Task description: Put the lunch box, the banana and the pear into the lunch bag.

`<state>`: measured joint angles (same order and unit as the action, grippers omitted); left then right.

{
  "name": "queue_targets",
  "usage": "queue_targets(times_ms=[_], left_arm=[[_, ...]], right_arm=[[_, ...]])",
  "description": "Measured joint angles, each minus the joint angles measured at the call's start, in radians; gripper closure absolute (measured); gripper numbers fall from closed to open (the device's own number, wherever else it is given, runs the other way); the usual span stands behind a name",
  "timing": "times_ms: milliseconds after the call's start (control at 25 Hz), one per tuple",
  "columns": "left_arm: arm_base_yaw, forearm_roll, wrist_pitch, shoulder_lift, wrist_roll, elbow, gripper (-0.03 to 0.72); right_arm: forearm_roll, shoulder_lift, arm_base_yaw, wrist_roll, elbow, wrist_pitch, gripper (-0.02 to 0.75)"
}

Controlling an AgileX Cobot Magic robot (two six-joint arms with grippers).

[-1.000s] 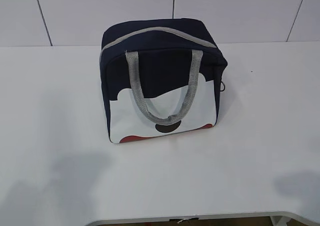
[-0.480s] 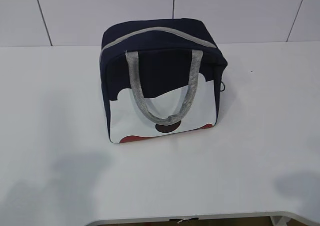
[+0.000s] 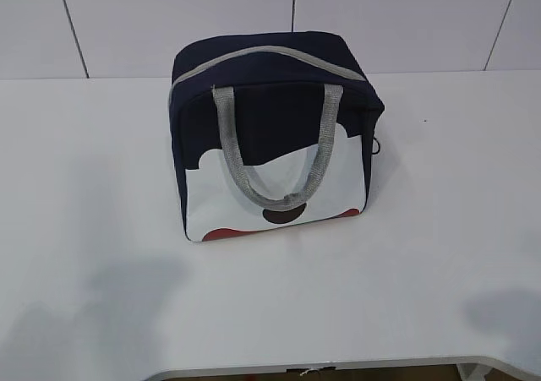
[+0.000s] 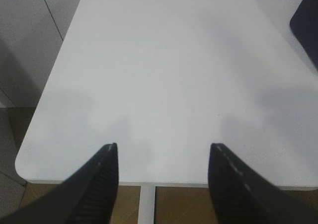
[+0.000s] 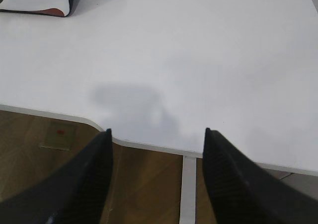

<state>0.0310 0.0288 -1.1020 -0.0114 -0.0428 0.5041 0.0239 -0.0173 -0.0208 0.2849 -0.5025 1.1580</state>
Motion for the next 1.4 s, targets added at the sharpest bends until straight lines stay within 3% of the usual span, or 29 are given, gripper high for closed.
queue_targets(times_ms=[1400], left_arm=[[0.000, 0.000, 0.000, 0.000, 0.000, 0.000, 0.274]], right_arm=[[0.000, 0.000, 0.000, 0.000, 0.000, 0.000, 0.262]])
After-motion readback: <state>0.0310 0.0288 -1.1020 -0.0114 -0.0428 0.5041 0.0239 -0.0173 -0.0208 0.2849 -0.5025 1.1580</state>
